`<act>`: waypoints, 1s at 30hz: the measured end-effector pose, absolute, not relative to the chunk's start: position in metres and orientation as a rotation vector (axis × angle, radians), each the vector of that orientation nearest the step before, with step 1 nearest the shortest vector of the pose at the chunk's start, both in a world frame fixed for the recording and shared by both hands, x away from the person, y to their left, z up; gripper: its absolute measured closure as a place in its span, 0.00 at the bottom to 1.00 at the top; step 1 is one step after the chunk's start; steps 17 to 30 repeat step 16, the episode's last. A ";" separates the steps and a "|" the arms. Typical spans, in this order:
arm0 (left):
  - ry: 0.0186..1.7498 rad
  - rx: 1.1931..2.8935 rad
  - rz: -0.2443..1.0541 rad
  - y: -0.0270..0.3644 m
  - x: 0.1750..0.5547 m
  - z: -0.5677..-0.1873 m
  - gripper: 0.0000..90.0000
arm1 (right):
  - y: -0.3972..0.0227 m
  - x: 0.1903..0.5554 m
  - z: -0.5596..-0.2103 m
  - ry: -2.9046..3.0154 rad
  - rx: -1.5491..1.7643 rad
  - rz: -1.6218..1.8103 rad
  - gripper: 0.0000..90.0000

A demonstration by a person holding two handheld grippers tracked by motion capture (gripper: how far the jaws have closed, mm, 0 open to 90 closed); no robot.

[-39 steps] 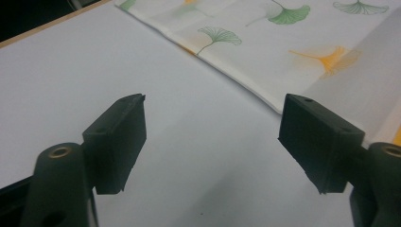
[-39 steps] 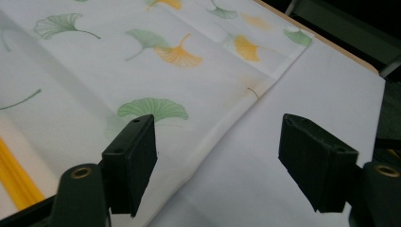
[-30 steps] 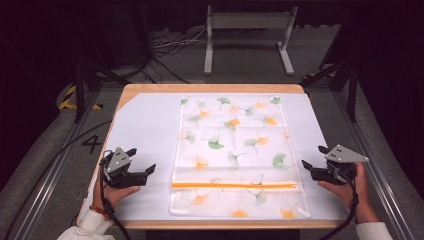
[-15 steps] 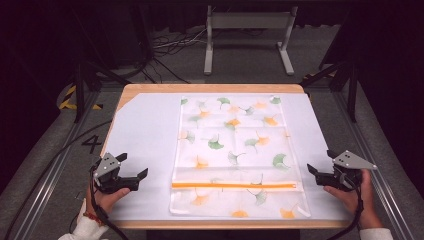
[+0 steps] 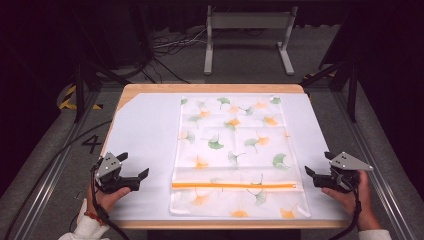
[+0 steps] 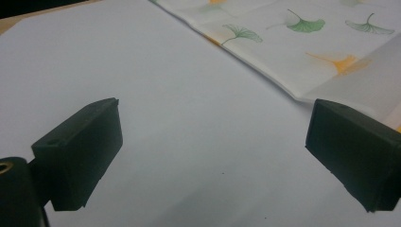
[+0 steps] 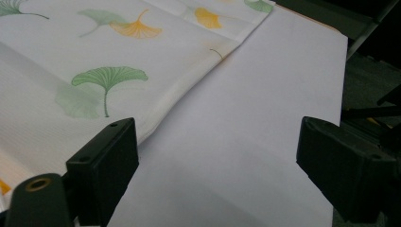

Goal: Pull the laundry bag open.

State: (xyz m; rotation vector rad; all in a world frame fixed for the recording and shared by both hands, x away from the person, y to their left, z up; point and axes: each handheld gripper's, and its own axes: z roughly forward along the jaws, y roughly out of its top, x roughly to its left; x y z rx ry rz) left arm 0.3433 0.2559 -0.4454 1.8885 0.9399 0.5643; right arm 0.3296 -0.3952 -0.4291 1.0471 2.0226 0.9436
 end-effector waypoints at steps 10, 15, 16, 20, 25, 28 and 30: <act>0.932 1.913 0.570 0.253 0.345 -0.446 0.06 | -0.394 0.328 -0.430 2.027 1.044 0.947 0.16; 0.934 1.911 0.566 0.250 0.347 -0.447 0.06 | -0.394 0.327 -0.430 2.027 1.047 0.937 0.16; 0.934 1.911 0.566 0.250 0.347 -0.447 0.06 | -0.395 0.327 -0.430 2.027 1.048 0.939 0.16; 0.934 1.911 0.566 0.250 0.347 -0.447 0.06 | -0.395 0.327 -0.430 2.027 1.048 0.939 0.16; 0.934 1.911 0.566 0.250 0.347 -0.447 0.06 | -0.395 0.327 -0.430 2.027 1.048 0.939 0.16; 0.934 1.911 0.566 0.250 0.347 -0.447 0.06 | -0.395 0.327 -0.430 2.027 1.048 0.939 0.16; 0.934 1.911 0.566 0.250 0.347 -0.447 0.06 | -0.395 0.327 -0.430 2.027 1.048 0.939 0.16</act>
